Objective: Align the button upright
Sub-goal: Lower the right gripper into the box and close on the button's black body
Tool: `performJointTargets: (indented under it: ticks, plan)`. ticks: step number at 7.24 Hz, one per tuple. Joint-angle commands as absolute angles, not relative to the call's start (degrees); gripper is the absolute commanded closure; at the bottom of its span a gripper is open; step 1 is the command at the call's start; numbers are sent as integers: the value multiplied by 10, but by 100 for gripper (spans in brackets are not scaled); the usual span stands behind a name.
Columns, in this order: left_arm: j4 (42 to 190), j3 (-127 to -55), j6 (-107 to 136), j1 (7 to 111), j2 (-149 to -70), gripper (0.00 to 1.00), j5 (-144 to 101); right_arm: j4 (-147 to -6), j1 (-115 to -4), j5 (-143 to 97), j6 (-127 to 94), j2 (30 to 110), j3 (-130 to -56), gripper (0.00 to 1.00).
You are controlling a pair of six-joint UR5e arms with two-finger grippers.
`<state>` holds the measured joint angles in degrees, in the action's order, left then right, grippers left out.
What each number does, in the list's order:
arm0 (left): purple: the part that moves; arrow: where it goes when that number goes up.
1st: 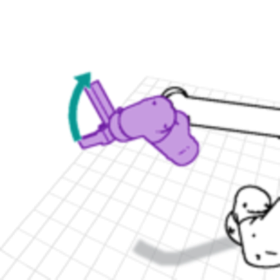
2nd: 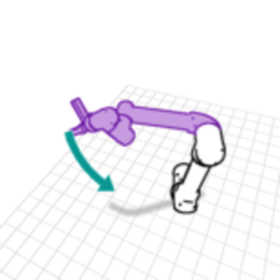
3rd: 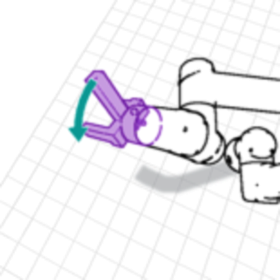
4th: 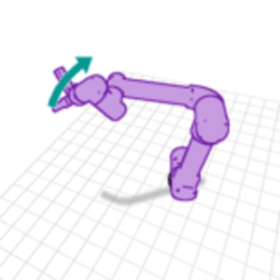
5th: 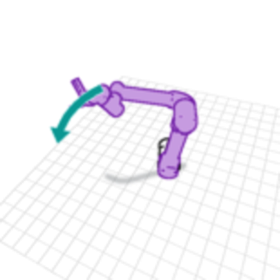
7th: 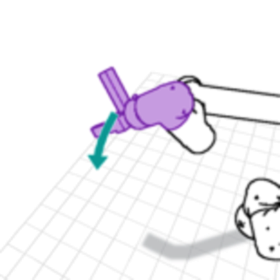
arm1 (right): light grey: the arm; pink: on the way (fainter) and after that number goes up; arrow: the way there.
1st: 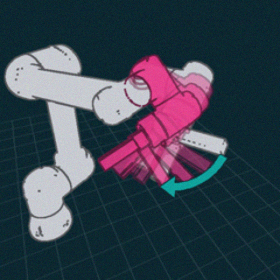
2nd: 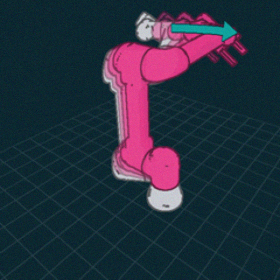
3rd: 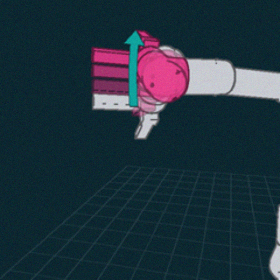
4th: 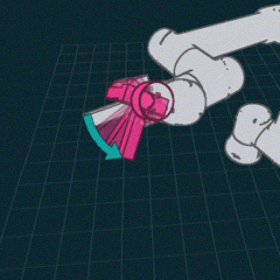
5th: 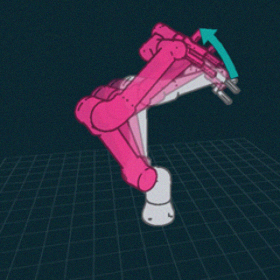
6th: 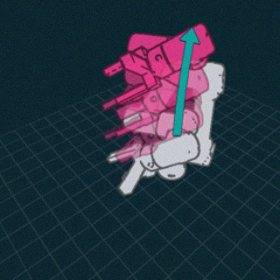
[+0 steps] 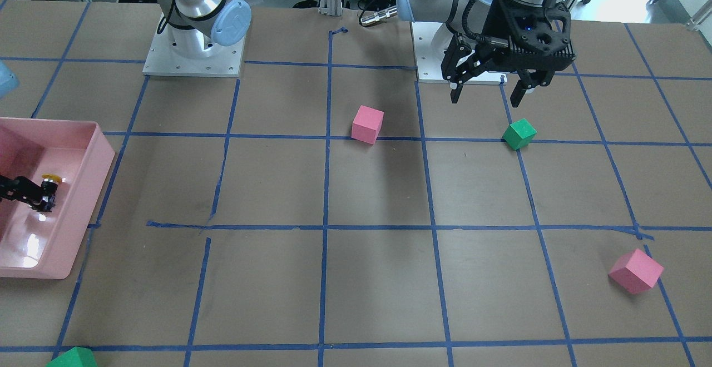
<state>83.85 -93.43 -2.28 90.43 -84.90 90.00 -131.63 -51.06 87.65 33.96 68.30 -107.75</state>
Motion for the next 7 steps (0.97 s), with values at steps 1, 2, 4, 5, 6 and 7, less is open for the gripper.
performJointTargets:
  ticks: [1, 2, 4, 5, 6, 7]
  plan:
    - [838, -934, -23, 904, -849, 0, 900, -1317, -511, 872, 341, 679, -1083, 0]
    - [838, -934, -23, 904, -849, 0, 900, -1317, -511, 871, 341, 678, -1085, 0]
    - [838, -934, -23, 904, -849, 0, 900, -1317, -511, 868, 341, 678, -1085, 0]
    - [838, -934, -23, 904, -849, 0, 900, -1317, -511, 868, 341, 677, -1085, 0]
    - [838, -934, -23, 904, -849, 0, 900, -1317, -511, 867, 341, 675, -1085, 0]
    - [838, -934, -23, 904, -849, 0, 900, -1317, -511, 867, 341, 670, -1085, 0]
